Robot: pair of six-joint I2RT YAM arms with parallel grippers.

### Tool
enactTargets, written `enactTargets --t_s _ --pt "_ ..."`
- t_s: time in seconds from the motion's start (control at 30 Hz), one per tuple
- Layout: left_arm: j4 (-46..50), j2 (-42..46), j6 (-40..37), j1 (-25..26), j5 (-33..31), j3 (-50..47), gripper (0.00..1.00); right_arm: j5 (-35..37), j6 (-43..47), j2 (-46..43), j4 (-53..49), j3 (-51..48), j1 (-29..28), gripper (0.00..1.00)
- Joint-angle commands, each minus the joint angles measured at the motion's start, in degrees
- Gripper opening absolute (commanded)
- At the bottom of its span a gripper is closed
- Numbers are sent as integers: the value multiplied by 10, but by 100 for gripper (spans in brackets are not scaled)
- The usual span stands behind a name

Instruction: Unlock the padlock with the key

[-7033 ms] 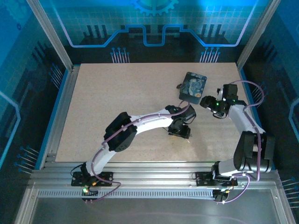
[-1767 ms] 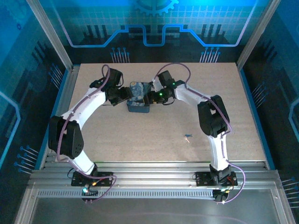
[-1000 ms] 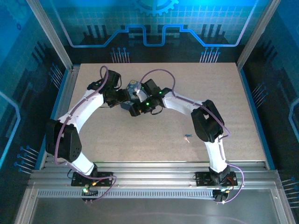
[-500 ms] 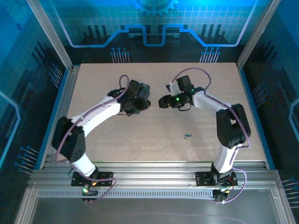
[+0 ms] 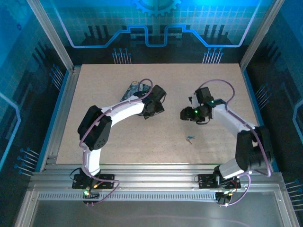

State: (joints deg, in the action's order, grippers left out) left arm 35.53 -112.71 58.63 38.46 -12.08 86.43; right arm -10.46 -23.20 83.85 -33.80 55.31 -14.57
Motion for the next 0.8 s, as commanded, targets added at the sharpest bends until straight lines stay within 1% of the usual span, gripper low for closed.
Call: enactTargets --t_s 0.0,0.03,0.17,0.3,0.43,0.6,0.77 --pt "3 16 17 8 -13 -20 65 48 -46 -66 -91 -46 3 53" --pt "-3 22 18 9 -12 -29 65 49 -57 -86 -101 -72 3 53" --pt "-9 38 16 10 -9 -49 65 33 -104 -153 -119 -125 0 53" --pt "-15 40 10 9 -2 -49 65 -6 -156 -170 -61 -171 -8 52" --pt "-12 34 -1 10 7 -36 65 -3 -197 -149 -12 -168 -31 53" --pt "-15 42 -8 9 8 -42 65 18 -195 -81 -2 -142 -57 52" --pt "-23 57 -12 9 5 -57 65 46 -203 -42 6 -137 -69 46"
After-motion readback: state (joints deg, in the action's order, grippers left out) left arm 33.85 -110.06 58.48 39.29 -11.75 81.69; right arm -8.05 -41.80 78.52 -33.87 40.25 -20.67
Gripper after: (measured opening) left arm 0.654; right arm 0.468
